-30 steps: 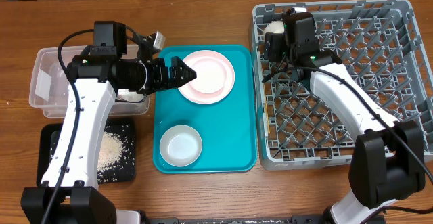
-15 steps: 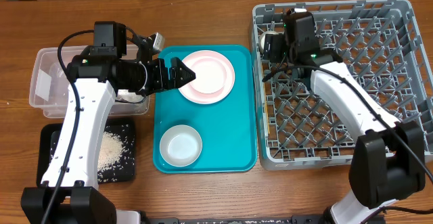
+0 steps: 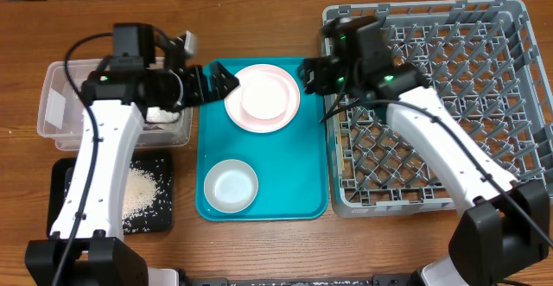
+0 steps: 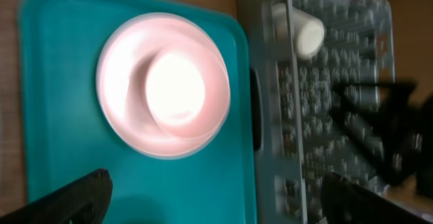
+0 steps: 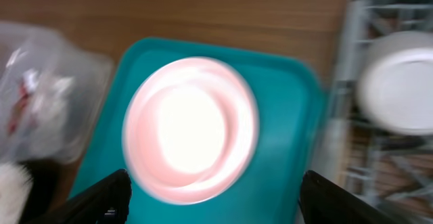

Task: Sort waste into correct bins and load items into the dishwasher
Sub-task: 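Move the right gripper to the pink bowl and grasp its rim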

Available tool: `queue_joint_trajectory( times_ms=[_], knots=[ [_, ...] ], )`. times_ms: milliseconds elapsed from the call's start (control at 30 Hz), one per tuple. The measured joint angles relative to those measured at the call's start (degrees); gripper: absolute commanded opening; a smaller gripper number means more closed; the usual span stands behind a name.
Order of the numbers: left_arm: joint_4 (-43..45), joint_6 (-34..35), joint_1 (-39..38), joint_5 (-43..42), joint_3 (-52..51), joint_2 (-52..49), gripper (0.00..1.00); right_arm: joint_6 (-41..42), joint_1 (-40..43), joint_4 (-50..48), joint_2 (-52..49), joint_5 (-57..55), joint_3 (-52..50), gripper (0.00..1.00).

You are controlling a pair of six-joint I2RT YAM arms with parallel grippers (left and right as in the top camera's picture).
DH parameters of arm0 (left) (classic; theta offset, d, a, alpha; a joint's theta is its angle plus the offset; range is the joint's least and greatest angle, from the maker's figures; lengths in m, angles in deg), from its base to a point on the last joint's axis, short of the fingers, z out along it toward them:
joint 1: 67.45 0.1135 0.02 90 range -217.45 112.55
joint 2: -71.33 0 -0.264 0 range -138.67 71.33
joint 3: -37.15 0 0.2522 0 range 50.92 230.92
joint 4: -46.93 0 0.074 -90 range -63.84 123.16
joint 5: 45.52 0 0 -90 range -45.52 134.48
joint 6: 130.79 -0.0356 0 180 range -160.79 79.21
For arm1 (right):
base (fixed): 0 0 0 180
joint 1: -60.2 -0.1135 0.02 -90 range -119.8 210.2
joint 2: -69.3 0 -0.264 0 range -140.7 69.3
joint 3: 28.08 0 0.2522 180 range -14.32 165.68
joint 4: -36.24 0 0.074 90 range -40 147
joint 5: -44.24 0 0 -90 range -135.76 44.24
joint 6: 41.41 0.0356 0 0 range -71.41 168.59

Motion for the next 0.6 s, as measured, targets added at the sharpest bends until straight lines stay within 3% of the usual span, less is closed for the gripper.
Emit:
queue_joint_trajectory(
  times_ms=[200,600],
  knots=[
    [8.7,3.5,6.4,0.5,0.0,0.0,1.0,0.0,-7.2,-0.4,-1.5,2.1,0.0,0.84],
    [9.1,4.6,8.7,5.6,0.0,0.0,1.0,-0.5,-15.2,-13.0,-13.9,0.5,0.0,0.81]
  ],
)
